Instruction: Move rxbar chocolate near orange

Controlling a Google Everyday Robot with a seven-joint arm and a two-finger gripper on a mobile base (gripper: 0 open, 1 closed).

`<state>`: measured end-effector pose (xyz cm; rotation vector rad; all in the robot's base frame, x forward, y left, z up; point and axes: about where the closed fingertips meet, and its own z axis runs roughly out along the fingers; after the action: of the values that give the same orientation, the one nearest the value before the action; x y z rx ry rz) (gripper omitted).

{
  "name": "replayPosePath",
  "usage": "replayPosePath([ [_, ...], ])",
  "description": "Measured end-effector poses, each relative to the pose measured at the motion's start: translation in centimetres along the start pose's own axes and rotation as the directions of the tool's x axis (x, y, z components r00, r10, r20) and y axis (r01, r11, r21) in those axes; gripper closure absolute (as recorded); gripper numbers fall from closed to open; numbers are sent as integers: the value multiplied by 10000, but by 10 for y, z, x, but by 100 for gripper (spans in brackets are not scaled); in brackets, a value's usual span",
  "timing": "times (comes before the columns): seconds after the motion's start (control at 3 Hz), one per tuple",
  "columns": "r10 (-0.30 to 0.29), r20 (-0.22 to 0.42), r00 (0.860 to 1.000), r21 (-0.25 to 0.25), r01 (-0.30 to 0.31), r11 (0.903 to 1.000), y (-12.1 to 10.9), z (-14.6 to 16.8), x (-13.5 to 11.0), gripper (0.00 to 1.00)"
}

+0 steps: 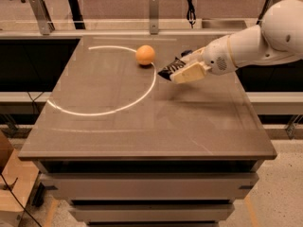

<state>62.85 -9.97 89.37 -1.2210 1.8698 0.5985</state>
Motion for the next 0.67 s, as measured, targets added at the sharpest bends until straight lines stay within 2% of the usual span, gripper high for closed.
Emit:
replayPosePath([
  [0.33,188,150,9997,47,-189,9998,-13,28,0,100],
  [0.67,369,571,9977,-46,-367,9993,-23,54,-4,100],
])
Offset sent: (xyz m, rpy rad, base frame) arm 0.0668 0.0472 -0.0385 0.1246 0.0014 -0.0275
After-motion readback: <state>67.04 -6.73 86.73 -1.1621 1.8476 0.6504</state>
